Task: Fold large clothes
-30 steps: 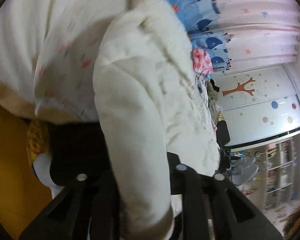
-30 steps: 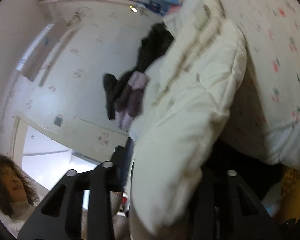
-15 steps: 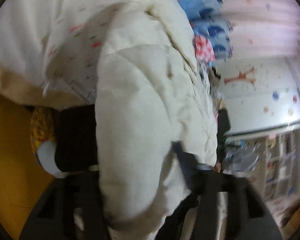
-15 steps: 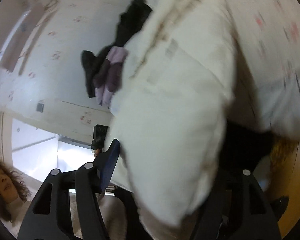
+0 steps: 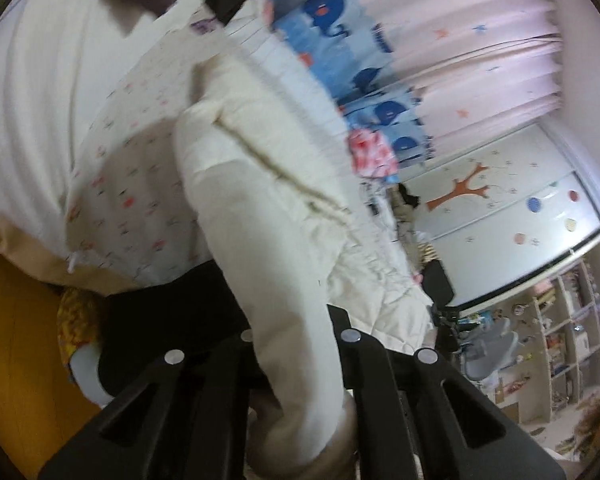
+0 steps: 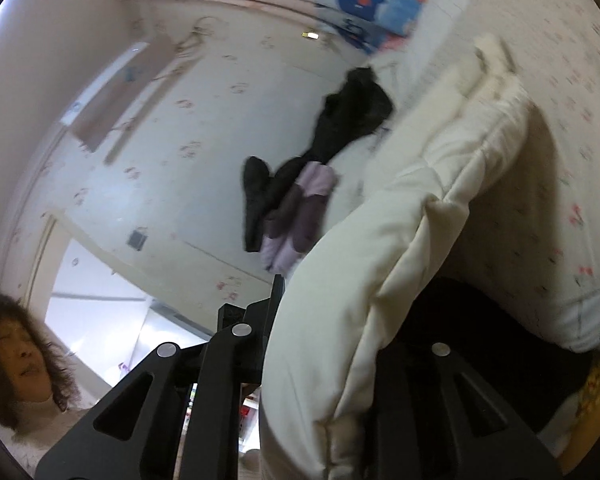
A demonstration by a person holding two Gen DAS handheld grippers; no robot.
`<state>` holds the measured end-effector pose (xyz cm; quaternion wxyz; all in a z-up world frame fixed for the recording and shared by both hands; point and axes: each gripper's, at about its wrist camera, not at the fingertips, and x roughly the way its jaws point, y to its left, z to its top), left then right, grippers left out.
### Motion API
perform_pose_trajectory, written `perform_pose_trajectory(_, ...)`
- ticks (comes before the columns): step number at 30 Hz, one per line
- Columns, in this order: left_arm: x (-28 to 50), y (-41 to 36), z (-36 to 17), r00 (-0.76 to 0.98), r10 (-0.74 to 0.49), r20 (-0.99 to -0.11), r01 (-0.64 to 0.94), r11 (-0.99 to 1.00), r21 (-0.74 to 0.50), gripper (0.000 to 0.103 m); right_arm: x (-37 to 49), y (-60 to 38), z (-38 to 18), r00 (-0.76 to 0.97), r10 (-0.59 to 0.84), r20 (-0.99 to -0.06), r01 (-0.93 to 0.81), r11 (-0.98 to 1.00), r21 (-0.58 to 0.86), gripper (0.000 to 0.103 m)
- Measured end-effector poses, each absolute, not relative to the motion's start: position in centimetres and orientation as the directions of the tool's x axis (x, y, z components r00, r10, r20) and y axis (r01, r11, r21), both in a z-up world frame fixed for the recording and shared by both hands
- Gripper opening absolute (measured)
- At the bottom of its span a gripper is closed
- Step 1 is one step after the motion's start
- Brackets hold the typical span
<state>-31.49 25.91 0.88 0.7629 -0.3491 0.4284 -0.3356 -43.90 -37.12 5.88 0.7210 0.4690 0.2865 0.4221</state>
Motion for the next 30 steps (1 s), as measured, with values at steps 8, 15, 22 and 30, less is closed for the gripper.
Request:
perform_pose_trajectory(8, -29.8, 28.4, -2.4, 0.404, -0.828, -0.389, 0.101, 0.463, -0.881, 0.009, -43.0, -39.4, 2.8, 0.505, 0.863, 0.017, -0.276, 0.142, 0.951, 0.017)
perform_pose_trajectory(15, -24.6, 27.8, 2.0, 0.481, -0.823, -0.302, 0.165, 0.423, -0.891, 0.009, -37.1, -39.6, 6.4, 0.511, 0.854, 0.101, -0.361, 0.107, 0.926, 0.017)
perform_pose_trajectory(22, -13.5, 25.6, 6.1, 0.569, -0.775, -0.273, 0.19, 0.447, -0.874, 0.009, -24.8, -41.0, 8.7, 0.59, 0.806, 0.05, -0.316, 0.174, 0.933, 0.017)
perform_pose_trajectory(30, -0.1, 21.9, 2.5, 0.671, -0.649, -0.36, 0.046, 0.521, -0.852, 0.009, -9.8, -41.5, 3.4, 0.677, 0.709, -0.197, -0.068, 0.327, 0.943, 0.02)
